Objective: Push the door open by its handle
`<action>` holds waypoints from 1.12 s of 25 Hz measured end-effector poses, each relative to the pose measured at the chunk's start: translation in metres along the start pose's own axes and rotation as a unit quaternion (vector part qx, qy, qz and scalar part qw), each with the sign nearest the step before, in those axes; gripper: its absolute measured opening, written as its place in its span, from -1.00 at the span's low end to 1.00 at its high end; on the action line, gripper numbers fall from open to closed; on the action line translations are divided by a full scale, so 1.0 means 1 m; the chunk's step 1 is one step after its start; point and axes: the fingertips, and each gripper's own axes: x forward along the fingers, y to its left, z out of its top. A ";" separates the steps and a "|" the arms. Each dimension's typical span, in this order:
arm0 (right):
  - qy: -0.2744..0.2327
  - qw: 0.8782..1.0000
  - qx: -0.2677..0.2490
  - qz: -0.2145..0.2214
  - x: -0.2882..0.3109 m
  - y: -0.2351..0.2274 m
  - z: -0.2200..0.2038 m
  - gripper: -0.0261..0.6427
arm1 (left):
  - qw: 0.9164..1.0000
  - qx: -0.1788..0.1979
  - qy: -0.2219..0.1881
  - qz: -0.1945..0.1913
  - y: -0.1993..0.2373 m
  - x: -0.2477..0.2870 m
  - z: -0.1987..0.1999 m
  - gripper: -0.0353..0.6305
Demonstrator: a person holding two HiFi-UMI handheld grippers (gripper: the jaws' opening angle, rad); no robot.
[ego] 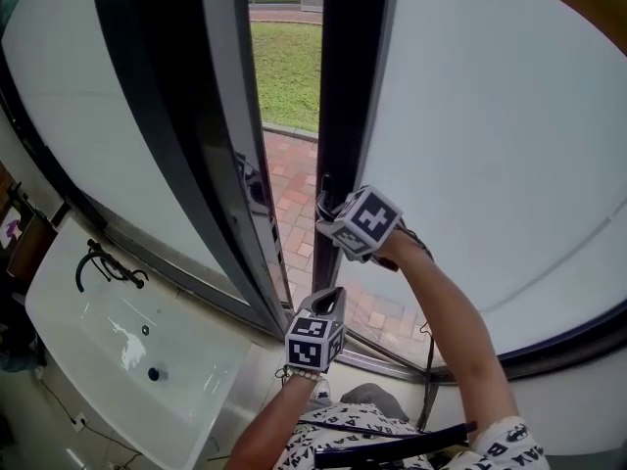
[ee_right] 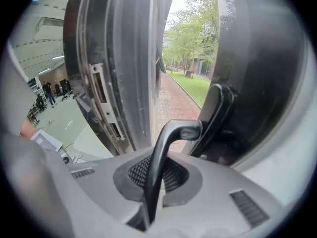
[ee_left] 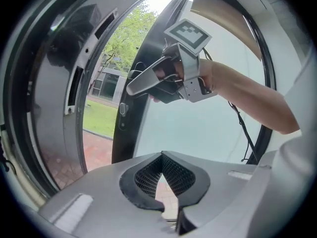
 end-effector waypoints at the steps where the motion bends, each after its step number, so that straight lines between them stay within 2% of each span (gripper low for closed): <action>1: 0.001 1.000 0.004 -0.002 0.002 -0.008 -0.002 -0.88 | 1.000 0.000 0.004 0.003 0.000 0.005 -0.001 -0.94; 7: -0.003 0.999 0.030 -0.019 0.001 -0.053 0.005 -0.88 | 1.000 -0.015 0.020 0.019 0.006 0.029 0.020 -0.94; 15: -0.014 0.996 0.071 -0.045 0.006 -0.109 -0.012 -0.88 | 0.996 -0.040 0.050 0.060 0.032 0.086 0.042 -0.94; 28: -0.032 0.986 0.141 -0.078 0.000 -0.241 -0.050 -0.88 | 0.995 -0.039 0.063 0.064 0.045 0.177 0.078 -0.94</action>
